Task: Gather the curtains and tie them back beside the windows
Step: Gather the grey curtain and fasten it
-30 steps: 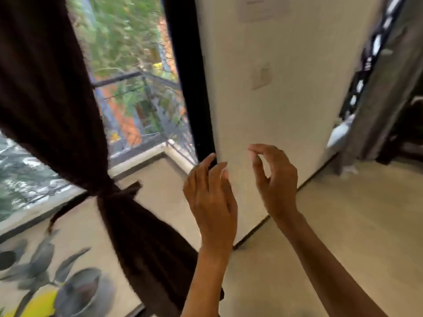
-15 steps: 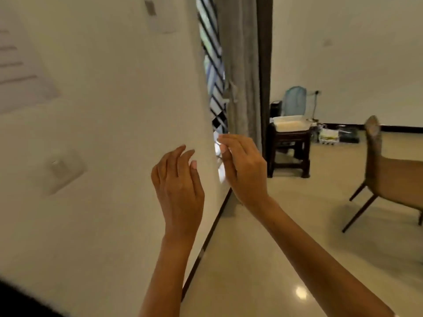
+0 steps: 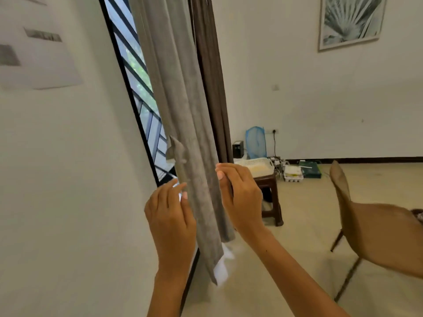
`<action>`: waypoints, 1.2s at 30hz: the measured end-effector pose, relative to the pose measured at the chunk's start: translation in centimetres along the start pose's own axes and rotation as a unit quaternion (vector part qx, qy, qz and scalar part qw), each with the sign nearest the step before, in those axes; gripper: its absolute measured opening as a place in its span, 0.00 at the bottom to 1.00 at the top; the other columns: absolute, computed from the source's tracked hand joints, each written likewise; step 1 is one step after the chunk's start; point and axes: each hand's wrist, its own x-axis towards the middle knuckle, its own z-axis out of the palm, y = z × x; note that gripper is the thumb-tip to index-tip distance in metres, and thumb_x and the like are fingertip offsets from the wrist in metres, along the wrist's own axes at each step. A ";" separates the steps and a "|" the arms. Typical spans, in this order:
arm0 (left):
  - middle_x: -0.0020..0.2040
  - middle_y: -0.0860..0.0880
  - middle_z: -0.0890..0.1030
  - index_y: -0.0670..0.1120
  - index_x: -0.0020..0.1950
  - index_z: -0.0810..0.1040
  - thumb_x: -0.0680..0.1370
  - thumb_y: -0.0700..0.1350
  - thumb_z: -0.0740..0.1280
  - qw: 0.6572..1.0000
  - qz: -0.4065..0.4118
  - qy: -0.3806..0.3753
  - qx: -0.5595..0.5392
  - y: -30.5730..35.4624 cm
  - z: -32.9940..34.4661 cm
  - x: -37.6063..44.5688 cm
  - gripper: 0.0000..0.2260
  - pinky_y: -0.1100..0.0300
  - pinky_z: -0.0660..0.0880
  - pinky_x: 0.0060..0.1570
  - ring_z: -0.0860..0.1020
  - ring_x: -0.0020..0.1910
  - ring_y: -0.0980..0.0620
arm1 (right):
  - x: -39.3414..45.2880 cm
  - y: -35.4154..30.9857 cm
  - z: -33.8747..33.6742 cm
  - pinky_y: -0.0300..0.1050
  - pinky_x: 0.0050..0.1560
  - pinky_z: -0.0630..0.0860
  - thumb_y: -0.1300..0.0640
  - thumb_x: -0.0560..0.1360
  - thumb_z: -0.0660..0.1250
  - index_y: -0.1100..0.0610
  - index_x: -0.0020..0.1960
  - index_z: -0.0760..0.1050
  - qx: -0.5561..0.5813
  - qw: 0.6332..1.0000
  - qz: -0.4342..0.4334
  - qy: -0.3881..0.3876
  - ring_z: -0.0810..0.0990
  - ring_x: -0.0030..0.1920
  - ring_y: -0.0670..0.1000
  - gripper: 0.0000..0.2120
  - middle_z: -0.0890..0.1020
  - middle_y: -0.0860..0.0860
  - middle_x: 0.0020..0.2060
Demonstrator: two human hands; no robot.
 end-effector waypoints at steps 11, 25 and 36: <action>0.55 0.45 0.81 0.42 0.54 0.79 0.79 0.42 0.58 0.999 0.004 0.023 0.030 -3.4 22.4 13.2 0.11 0.49 0.71 0.58 0.77 0.56 0.46 | 14.1 19.9 13.4 0.33 0.47 0.74 0.57 0.79 0.61 0.59 0.52 0.79 0.050 0.999 0.010 0.009 0.79 0.48 0.46 0.09 0.82 0.51 0.47; 0.57 0.45 0.80 0.41 0.55 0.78 0.80 0.45 0.56 0.963 0.043 0.112 0.243 -5.2 38.5 30.6 0.14 0.47 0.71 0.59 0.76 0.58 0.44 | 33.0 35.1 29.2 0.36 0.35 0.75 0.51 0.81 0.56 0.56 0.49 0.79 0.204 0.974 -0.097 -0.019 0.79 0.45 0.45 0.14 0.81 0.47 0.44; 0.54 0.47 0.79 0.42 0.52 0.79 0.79 0.43 0.58 0.915 0.123 0.148 0.356 -8.1 39.2 41.5 0.11 0.56 0.67 0.54 0.74 0.55 0.50 | 42.6 33.2 38.5 0.42 0.30 0.71 0.50 0.80 0.55 0.57 0.45 0.77 0.282 0.949 -0.135 0.031 0.78 0.41 0.50 0.16 0.80 0.49 0.40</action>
